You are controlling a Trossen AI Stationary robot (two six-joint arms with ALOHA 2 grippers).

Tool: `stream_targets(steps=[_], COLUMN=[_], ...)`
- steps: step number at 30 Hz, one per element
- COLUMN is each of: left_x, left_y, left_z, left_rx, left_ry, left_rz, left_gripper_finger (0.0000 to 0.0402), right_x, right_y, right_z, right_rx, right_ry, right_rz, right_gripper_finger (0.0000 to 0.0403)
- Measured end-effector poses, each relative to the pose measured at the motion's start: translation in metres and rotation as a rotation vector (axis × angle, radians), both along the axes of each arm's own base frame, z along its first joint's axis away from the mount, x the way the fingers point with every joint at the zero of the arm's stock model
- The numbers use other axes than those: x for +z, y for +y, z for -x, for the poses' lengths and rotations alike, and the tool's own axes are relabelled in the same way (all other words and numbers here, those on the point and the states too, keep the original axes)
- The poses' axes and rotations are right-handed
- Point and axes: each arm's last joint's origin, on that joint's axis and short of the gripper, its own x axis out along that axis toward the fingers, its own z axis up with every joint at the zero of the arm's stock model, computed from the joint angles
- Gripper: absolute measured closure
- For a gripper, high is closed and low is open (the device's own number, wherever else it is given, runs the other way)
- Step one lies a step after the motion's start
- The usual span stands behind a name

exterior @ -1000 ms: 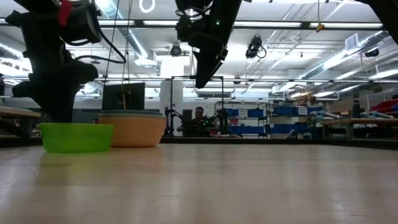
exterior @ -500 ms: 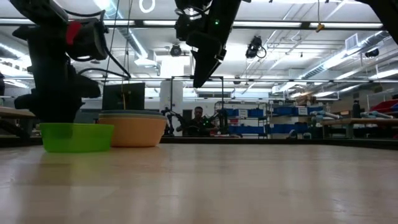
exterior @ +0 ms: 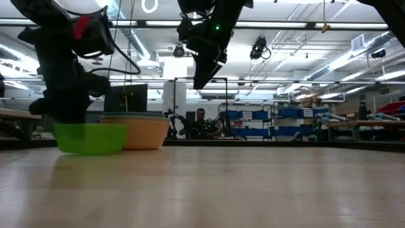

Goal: Nest bowls inside each other
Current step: Stack the green bowl on top of the yellow bowl

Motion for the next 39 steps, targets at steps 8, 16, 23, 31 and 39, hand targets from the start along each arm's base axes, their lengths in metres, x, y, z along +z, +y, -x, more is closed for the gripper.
stream_targets(steps=[8, 16, 23, 31, 39], left_x=[0.029, 0.089, 0.134, 0.155, 0.157], left_y=[-0.004, 0.0, 0.008, 0.038, 0.075], left_z=[-0.018, -0.028, -0.025, -0.023, -0.022], left_rx=[-0.09, -0.165, -0.189, -0.13, -0.056], left_ry=[-0.116, -0.11, -0.062, -0.057, -0.052], left_rz=[0.024, -0.149, -0.331, -0.449, -0.505], left_gripper_finger=[0.0399, 0.0399, 0.0399, 0.0398, 0.0398], right_x=[-0.001, 0.002, 0.026, 0.075, 0.096], right_y=[-0.003, 0.0, 0.011, 0.028, 0.04], right_z=[0.002, 0.013, 0.027, 0.059, 0.075], right_rx=[-0.007, -0.013, -0.002, -0.015, -0.014], right_ry=[0.014, 0.096, 0.068, -0.041, -0.109], right_rz=[-0.001, -0.013, -0.004, 0.049, 0.034], right_gripper_finger=[0.0271, 0.0272, 0.0274, 0.0274, 0.0274])
